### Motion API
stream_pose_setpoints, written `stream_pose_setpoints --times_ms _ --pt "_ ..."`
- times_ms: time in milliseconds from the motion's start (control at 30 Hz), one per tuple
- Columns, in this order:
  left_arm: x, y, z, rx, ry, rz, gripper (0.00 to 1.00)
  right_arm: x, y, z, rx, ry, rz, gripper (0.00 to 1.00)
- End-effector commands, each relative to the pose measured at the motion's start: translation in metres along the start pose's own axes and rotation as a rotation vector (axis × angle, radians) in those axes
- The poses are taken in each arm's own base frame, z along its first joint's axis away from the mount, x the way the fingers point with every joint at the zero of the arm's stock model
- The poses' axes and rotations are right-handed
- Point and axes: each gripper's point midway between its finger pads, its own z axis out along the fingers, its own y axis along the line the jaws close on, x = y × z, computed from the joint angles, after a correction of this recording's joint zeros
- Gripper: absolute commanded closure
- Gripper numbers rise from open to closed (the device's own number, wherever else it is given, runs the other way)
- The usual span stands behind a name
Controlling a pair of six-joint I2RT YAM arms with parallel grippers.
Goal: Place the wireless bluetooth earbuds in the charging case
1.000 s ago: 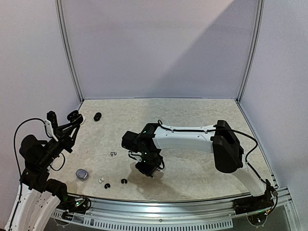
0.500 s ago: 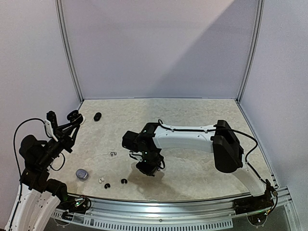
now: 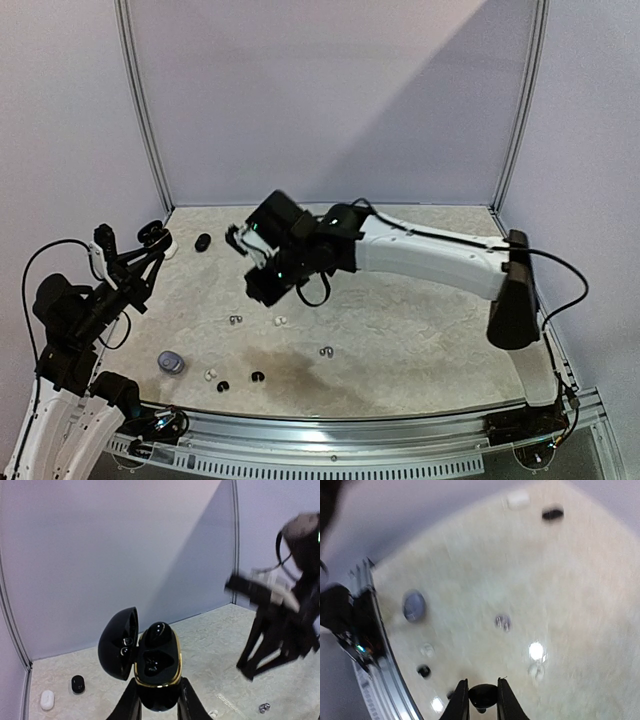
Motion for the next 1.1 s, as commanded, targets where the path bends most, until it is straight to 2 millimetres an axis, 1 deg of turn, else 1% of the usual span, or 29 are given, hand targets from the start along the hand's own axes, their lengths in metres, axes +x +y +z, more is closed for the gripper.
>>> stream_pose_setpoints --times_ms 0,33,133,167,233,333,467,533,600,733,867,1067 --pt "-0.017 -0.015 0.002 0.070 -0.021 0.157 1.00 -0.138 0.060 -0.117 -0.182 -0.623 -0.121 1.00" --pt "-0.019 -0.017 0.003 0.079 -0.026 0.186 1.00 -0.150 0.070 -0.135 -0.203 -0.697 -0.140 1.00" --pt "-0.036 -0.021 0.009 0.091 -0.074 0.260 1.00 -0.175 0.098 -0.168 -0.283 -0.873 -0.194 1.00" --pt "-0.040 -0.024 0.012 0.101 -0.084 0.272 1.00 -0.180 0.105 -0.177 -0.311 -0.918 -0.204 1.00" --pt "-0.046 -0.029 0.018 0.120 -0.100 0.281 1.00 -0.186 0.117 -0.186 -0.355 -0.984 -0.223 1.00" --pt "-0.056 -0.037 0.023 0.141 -0.138 0.284 1.00 -0.189 0.129 -0.187 -0.380 -1.043 -0.246 1.00" --pt "-0.066 -0.046 0.024 0.160 -0.187 0.302 1.00 -0.187 0.142 -0.177 -0.410 -1.055 -0.279 1.00" --pt "-0.070 -0.049 0.023 0.166 -0.203 0.300 1.00 -0.185 0.144 -0.173 -0.411 -1.057 -0.288 1.00" --pt "-0.072 -0.051 0.023 0.169 -0.215 0.293 1.00 -0.183 0.145 -0.165 -0.406 -1.047 -0.292 1.00" --pt "-0.074 -0.053 0.020 0.177 -0.245 0.278 1.00 -0.181 0.139 -0.150 -0.364 -1.028 -0.280 1.00" --pt "-0.073 -0.054 0.018 0.182 -0.261 0.274 1.00 -0.180 0.136 -0.144 -0.351 -1.019 -0.276 1.00" --pt "-0.079 -0.055 0.015 0.181 -0.284 0.279 1.00 -0.179 0.135 -0.132 -0.339 -1.010 -0.274 1.00"
